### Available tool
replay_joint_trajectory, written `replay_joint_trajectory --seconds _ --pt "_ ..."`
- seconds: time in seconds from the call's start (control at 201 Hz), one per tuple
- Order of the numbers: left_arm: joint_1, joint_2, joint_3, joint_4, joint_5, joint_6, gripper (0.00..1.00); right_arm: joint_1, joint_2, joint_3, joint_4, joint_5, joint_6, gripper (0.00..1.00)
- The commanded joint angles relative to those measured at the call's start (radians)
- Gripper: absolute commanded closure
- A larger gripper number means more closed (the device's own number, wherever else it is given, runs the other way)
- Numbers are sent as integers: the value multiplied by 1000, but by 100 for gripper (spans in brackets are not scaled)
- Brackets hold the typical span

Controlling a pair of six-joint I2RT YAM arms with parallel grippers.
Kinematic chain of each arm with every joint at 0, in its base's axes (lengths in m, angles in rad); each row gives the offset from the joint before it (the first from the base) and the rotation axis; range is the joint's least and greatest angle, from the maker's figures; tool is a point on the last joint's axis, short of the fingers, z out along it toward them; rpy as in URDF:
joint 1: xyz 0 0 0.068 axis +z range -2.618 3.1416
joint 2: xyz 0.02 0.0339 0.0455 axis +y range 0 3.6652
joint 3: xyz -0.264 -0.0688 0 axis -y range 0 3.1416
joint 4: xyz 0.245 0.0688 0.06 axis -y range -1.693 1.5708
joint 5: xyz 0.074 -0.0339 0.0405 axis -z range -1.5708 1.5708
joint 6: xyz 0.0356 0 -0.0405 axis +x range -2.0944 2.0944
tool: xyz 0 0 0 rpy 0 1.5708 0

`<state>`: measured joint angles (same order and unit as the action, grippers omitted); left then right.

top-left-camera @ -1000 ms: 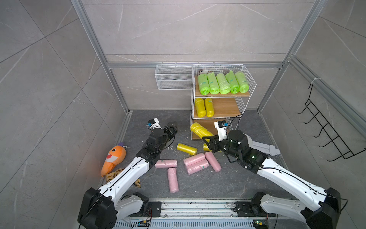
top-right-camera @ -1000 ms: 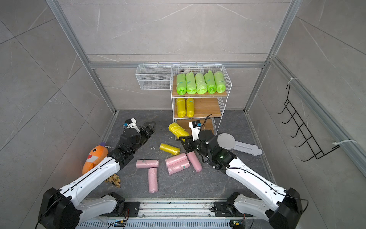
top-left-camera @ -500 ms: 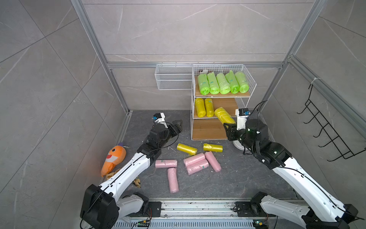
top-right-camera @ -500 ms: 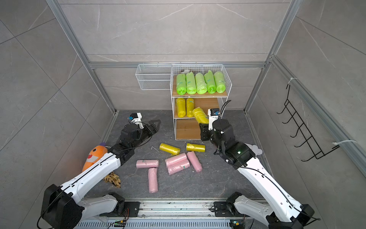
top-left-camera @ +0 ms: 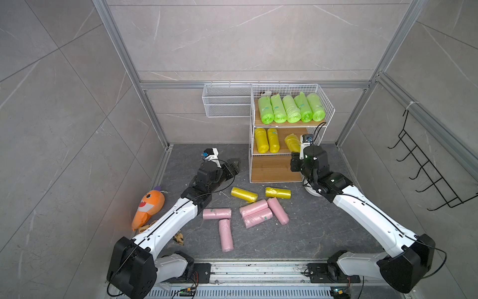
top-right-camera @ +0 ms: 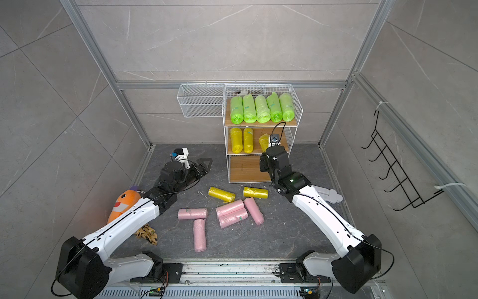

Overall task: Sort the rolls of trash bags by color and place them on the shelf
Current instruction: Place the roll of trash bags on the shelf.

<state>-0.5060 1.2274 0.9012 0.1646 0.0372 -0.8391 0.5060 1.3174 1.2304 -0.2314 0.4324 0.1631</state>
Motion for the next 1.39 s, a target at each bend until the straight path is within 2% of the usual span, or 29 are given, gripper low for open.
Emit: replay_joint_trajectory --seconds 0.0,0.314,0.642,0.811,1.015,1.204,1.388 --pt "-3 3 45 34 23 11 17 -7 34 14 142 38 -31 71" --pt "-3 8 39 36 33 -9 17 -9 158 20 287 53 -48 69" --pt "-5 -9 31 24 32 -13 17 -9 264 69 334 49 -54 65" --pt "-5 -18 21 23 32 -17 17 -9 290 83 345 40 -53 56" --pt "-5 -14 10 32 32 -24 17 -9 207 20 350 12 -46 43" --pt "-5 9 15 44 50 -29 17 -9 77 -66 328 -100 -8 30" --pt "-5 17 7 55 59 -39 17 -26 -38 -139 289 -193 -12 25"
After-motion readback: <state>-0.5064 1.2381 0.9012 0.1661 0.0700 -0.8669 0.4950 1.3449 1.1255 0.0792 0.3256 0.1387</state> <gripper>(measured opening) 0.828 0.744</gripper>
